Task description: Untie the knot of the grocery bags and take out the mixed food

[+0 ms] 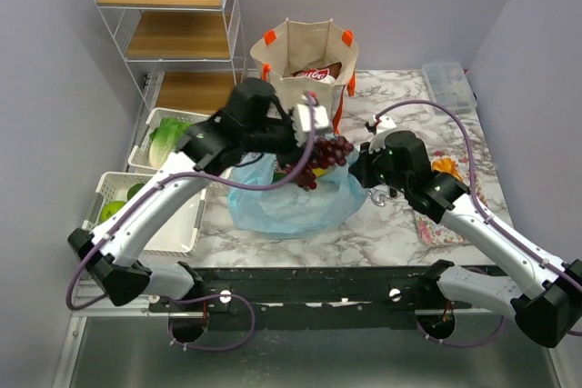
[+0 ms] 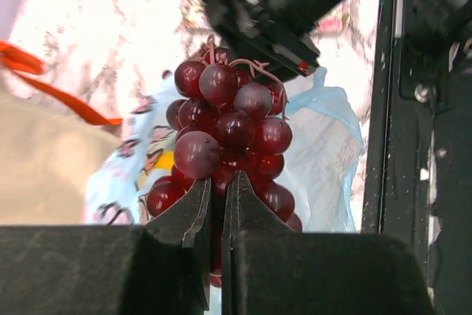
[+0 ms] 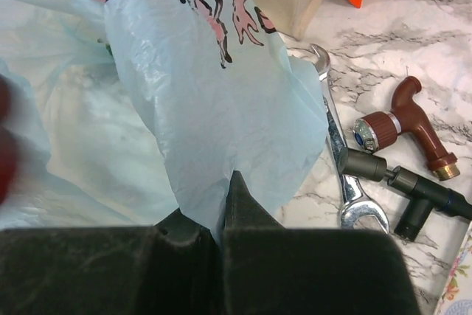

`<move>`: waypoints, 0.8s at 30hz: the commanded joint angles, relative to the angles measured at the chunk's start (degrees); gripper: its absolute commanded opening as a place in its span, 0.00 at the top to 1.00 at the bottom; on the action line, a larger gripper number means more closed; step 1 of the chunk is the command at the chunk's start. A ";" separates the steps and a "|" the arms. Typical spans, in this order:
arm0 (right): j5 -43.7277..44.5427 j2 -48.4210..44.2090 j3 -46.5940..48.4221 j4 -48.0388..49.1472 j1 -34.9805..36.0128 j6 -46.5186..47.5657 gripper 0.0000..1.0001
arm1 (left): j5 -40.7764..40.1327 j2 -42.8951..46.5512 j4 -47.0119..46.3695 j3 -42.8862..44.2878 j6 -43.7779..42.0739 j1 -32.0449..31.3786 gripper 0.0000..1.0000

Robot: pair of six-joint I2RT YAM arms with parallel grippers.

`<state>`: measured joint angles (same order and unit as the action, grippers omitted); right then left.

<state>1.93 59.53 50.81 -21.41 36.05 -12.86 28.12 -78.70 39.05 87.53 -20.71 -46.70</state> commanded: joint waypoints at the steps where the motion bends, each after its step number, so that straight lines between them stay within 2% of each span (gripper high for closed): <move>1: -1.56 1.02 1.71 1.28 0.33 0.23 0.99 | 17.91 4.94 7.92 5.71 3.42 12.63 1.00; 5: -1.56 0.94 1.45 1.38 0.28 0.09 0.99 | 20.98 9.30 8.85 5.30 6.97 25.36 1.00; 8: -1.11 0.90 1.65 1.11 0.26 0.62 0.99 | 19.37 11.89 12.14 3.76 8.07 38.33 1.00; 13: -0.24 1.27 2.23 0.73 0.29 1.61 0.99 | 16.25 16.11 20.79 -3.34 -2.72 59.65 1.00; 16: -0.52 1.38 2.03 1.26 0.28 1.67 0.99 | 8.48 17.50 23.62 -9.32 -10.09 67.35 1.00; 20: 0.00 0.66 1.55 1.46 0.26 1.96 0.99 | 2.48 19.55 22.21 -18.21 -17.63 77.81 1.00; 22: -0.20 0.57 1.30 1.15 0.25 1.84 0.99 | 0.39 20.30 20.38 -22.74 -21.06 80.75 1.00; 24: -0.52 0.67 1.24 1.06 0.29 1.74 0.99 | -3.39 21.16 17.14 -27.63 -24.16 81.12 1.00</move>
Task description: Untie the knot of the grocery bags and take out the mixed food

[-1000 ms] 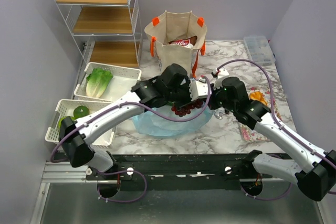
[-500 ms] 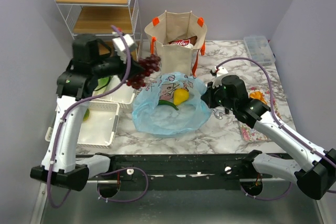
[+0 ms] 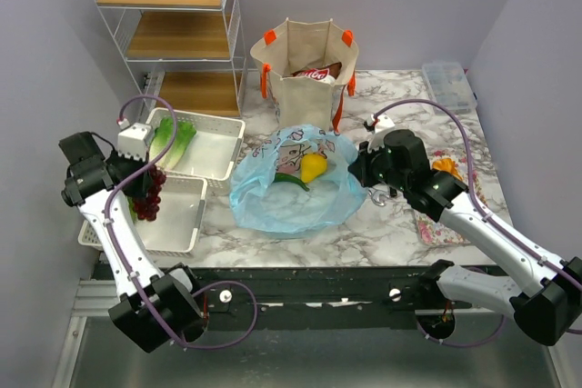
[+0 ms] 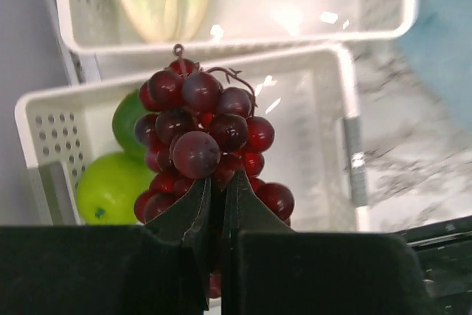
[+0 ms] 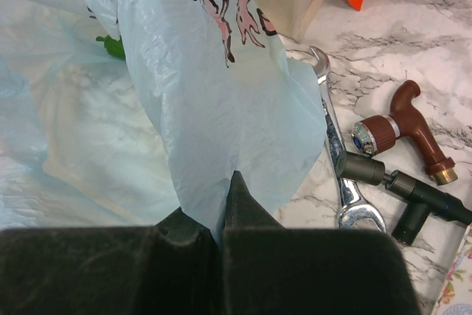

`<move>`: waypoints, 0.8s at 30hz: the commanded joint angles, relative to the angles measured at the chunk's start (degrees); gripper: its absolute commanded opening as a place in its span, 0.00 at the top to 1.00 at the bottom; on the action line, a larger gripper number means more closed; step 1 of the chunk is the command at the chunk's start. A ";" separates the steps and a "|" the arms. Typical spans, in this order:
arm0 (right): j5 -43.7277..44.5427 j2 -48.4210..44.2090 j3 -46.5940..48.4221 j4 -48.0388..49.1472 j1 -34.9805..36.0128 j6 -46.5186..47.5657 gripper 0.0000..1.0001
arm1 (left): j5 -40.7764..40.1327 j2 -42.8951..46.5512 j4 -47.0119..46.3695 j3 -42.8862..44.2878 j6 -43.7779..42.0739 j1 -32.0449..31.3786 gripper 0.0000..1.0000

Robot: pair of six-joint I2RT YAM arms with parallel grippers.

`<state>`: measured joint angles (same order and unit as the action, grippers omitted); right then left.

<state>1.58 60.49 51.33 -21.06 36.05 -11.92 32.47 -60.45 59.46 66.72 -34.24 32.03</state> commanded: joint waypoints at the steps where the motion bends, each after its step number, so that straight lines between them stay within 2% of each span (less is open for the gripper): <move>1: -0.24 -0.23 0.83 0.76 0.26 0.68 0.99 | -9.07 3.03 -4.67 -8.72 -12.36 2.41 1.00; 9: 0.13 0.60 1.98 -0.03 0.29 1.28 0.99 | -14.22 -0.75 -16.80 -21.22 -19.49 2.41 1.00; 13: 0.44 1.26 2.76 -0.51 0.29 1.71 0.99 | -16.72 -5.94 -17.94 -20.40 -26.34 2.35 1.00; 18: 0.32 2.54 3.64 -0.42 0.25 1.90 0.99 | -19.31 -7.27 -19.27 -21.18 -39.81 2.39 1.00; 22: 0.09 3.23 4.04 -0.23 0.24 2.07 0.99 | -20.59 -8.33 -16.50 -21.36 -46.01 2.39 0.88; 24: 0.22 3.30 4.13 -0.12 0.28 2.15 0.99 | -21.16 -9.17 -15.52 -21.42 -46.75 2.34 0.78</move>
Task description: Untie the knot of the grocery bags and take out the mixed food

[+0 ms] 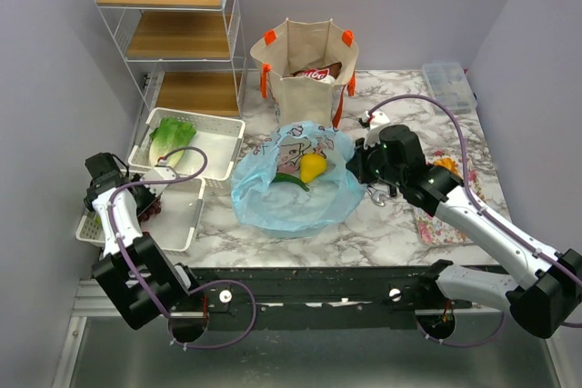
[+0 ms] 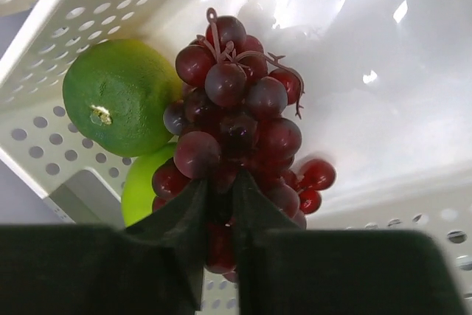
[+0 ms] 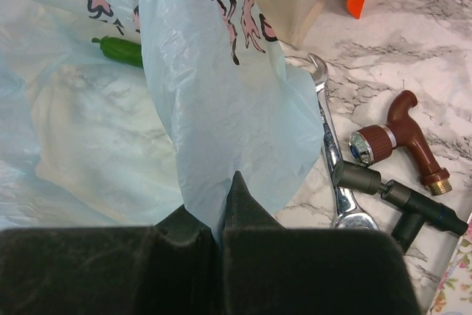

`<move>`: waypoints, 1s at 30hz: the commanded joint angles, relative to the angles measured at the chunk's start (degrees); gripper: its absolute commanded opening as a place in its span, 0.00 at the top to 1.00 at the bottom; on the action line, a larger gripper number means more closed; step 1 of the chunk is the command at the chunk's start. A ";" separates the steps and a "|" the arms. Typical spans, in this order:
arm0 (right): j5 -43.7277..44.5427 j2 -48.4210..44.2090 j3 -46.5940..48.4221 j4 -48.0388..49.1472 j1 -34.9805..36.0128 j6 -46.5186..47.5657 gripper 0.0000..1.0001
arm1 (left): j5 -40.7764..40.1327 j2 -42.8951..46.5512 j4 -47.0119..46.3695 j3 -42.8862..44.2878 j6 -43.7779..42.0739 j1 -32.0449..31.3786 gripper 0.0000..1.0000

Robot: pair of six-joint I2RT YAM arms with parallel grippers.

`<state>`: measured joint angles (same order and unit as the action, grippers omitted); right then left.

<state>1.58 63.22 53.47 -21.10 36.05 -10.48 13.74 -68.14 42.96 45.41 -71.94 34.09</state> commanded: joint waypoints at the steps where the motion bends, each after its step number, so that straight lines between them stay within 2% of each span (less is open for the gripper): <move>1: 0.27 0.58 1.92 -0.03 0.27 0.72 0.99 | -2.91 -1.78 1.39 -0.21 -9.09 0.31 0.73; 4: 0.44 0.46 1.82 -0.08 0.19 0.73 0.99 | -3.48 -2.17 2.41 -0.19 -9.13 0.36 0.48; 6: 0.38 0.50 1.82 -0.10 0.25 0.73 0.99 | -2.42 -1.64 3.38 0.49 -8.64 0.35 0.38; 10: 0.24 0.66 2.12 -0.08 0.24 0.80 0.99 | 2.22 0.11 10.56 5.63 -6.74 0.20 0.26; 14: -0.71 0.93 2.63 -0.13 0.31 0.63 0.99 | 10.96 2.55 20.40 15.65 -1.98 -0.90 0.17; 16: -1.22 1.20 2.78 -0.12 0.29 0.77 0.99 | 15.57 4.36 24.05 19.81 0.60 -2.76 0.04; 17: -3.24 1.32 2.86 0.00 0.26 1.21 0.99 | 17.70 5.34 25.12 21.55 2.76 -4.67 0.03; 19: -5.09 1.46 2.91 0.23 0.30 1.81 0.99 | 21.71 7.86 26.02 24.72 7.20 -9.60 0.01; 22: -7.52 1.47 2.92 0.35 0.33 2.22 0.99 | 26.17 12.93 22.38 26.94 16.33 -21.19 0.01; 26: -9.16 0.80 2.03 0.27 0.33 2.20 0.99 | 32.33 19.64 8.99 24.30 28.37 -36.77 0.01; 30: -9.65 0.03 0.29 0.76 0.33 1.45 0.99 | 23.56 18.71 -0.70 20.69 30.53 -58.77 0.06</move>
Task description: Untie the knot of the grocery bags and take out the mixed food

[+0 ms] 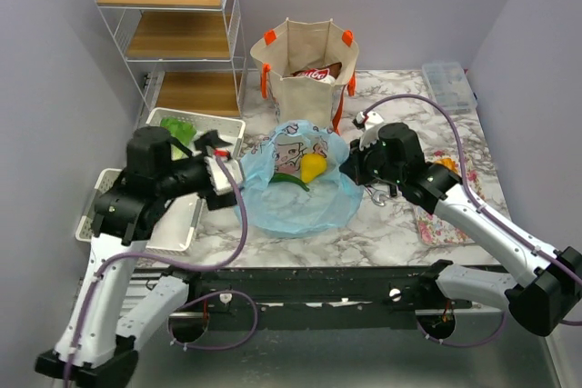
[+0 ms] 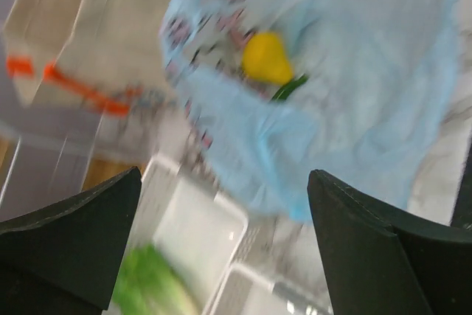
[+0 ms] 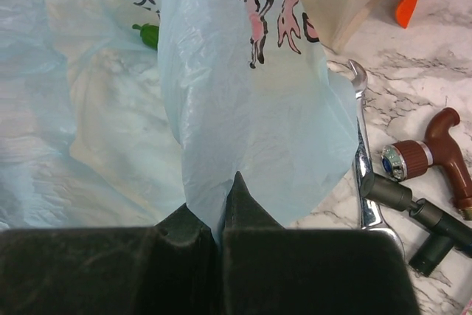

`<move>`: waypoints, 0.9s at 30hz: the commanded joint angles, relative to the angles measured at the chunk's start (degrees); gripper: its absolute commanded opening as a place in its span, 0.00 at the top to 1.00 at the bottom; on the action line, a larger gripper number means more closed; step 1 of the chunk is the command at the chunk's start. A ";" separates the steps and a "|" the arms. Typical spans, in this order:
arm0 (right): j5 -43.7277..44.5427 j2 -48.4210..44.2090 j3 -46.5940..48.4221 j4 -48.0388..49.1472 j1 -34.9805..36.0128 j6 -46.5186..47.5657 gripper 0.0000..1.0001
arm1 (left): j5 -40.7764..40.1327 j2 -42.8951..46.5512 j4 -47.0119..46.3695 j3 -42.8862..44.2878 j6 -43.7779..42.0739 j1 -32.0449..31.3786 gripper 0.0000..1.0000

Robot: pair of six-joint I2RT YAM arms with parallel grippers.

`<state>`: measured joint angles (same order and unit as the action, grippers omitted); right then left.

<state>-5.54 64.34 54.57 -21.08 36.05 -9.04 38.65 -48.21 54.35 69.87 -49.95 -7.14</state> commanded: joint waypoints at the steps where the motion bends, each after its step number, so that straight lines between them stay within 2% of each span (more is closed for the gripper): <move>1: -2.69 -1.22 -1.07 0.85 0.33 -0.06 0.99 | -3.70 -2.86 -13.53 -4.51 8.02 -22.49 0.08; 5: -2.43 -1.97 -2.00 1.03 0.22 -0.38 0.99 | -11.94 -10.19 -22.44 -8.16 7.29 -35.86 0.15; 9: -1.54 -2.72 -2.54 1.30 0.28 -2.12 0.99 | -20.33 -17.83 -36.84 -12.48 8.69 -41.91 0.21; 11: -0.85 -2.78 -2.26 1.17 0.31 -3.02 0.99 | -24.48 -22.32 -43.66 -13.46 10.70 -42.35 0.21; 14: 1.42 -2.34 -1.63 1.63 0.23 -5.02 0.99 | -33.84 -29.17 -53.60 -14.05 19.31 -41.78 0.17; 18: 4.99 -1.73 -0.24 2.02 0.25 -8.57 0.99 | -37.29 -34.24 -61.78 -15.06 31.12 -39.58 0.15; 24: 17.59 -0.99 0.53 1.58 0.24 -14.76 0.99 | -36.74 -41.28 -59.28 -11.66 47.14 -38.75 0.16; 27: 19.89 -0.95 0.02 2.01 0.20 -14.24 0.99 | -36.33 -44.17 -57.92 -10.50 54.58 -38.77 0.19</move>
<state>6.07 63.09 53.52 -20.60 36.05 -20.73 3.44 -89.43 -2.72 56.93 -10.55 -45.76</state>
